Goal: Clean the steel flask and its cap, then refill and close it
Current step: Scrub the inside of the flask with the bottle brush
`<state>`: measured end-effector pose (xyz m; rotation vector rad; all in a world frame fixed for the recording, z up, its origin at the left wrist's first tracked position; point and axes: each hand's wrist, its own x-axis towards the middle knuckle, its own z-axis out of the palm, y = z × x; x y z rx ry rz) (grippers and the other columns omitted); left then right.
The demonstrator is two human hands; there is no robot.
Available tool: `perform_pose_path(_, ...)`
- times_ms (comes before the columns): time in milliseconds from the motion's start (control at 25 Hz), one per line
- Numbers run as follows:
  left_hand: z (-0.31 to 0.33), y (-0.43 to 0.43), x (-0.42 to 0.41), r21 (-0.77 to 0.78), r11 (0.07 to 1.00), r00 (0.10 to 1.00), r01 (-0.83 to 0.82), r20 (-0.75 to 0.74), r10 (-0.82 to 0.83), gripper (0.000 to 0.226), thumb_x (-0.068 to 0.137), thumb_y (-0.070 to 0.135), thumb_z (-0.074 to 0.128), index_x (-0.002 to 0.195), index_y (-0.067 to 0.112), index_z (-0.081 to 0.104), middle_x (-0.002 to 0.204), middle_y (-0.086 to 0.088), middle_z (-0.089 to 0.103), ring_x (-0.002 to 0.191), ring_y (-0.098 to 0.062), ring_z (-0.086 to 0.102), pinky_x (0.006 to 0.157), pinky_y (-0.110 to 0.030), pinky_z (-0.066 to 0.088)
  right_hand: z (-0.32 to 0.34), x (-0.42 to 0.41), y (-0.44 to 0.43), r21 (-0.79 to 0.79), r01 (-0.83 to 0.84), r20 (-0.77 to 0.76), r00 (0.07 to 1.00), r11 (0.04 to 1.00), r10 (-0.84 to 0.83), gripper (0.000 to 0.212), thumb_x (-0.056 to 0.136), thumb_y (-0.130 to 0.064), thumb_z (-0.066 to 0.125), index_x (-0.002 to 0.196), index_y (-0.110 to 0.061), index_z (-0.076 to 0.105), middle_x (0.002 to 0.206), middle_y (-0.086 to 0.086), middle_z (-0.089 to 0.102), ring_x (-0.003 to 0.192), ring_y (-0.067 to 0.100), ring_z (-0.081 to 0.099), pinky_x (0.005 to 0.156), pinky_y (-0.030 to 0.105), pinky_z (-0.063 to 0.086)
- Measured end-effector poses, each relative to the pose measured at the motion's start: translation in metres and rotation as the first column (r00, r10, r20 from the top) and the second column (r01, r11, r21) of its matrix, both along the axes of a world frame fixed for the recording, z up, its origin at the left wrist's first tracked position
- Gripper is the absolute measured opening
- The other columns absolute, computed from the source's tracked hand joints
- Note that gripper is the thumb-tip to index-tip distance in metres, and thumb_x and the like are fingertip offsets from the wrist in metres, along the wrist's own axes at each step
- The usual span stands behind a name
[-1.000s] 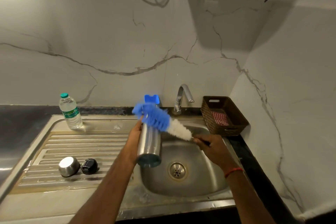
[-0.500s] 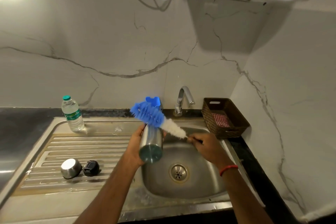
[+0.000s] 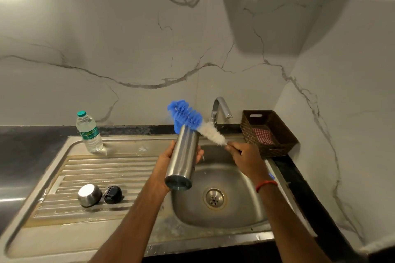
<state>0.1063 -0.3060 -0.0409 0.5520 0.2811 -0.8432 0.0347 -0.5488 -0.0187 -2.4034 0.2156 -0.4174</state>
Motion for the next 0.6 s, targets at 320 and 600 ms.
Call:
perform_pose_path(320, -0.003, 0.012, -0.002, 0.286, 0.951, 0.984, -0.118, 0.163, 0.073, 0.031, 0.101, 0.036, 0.056, 0.095, 0.005, 0.057, 0.063, -0.008, 0.070, 0.050, -0.017, 0.068, 0.045, -0.025, 0.057, 0.008, -0.025, 0.011, 0.170, -0.256, -0.143, 0.949, 0.952, 0.281, 0.018, 0.094, -0.018, 0.067, 0.107, -0.028, 0.074, 0.089, -0.010, 0.074, 0.079, 0.007, 0.067, 0.073, 0.022, 0.054)
perform_pose_path(600, 0.005, 0.014, -0.002, 0.207, 0.978, 0.991, 0.012, 0.126, -0.039, 0.067, 0.090, 0.048, 0.068, 0.141, 0.007, 0.052, 0.116, -0.026, 0.068, 0.097, -0.039, 0.071, 0.087, -0.052, 0.060, 0.003, 0.000, 0.018, 0.044, -0.104, -0.060, 0.993, 0.994, 0.107, 0.013, 0.097, -0.024, 0.063, 0.106, -0.030, 0.071, 0.071, -0.011, 0.064, 0.064, 0.004, 0.058, 0.065, 0.027, 0.050)
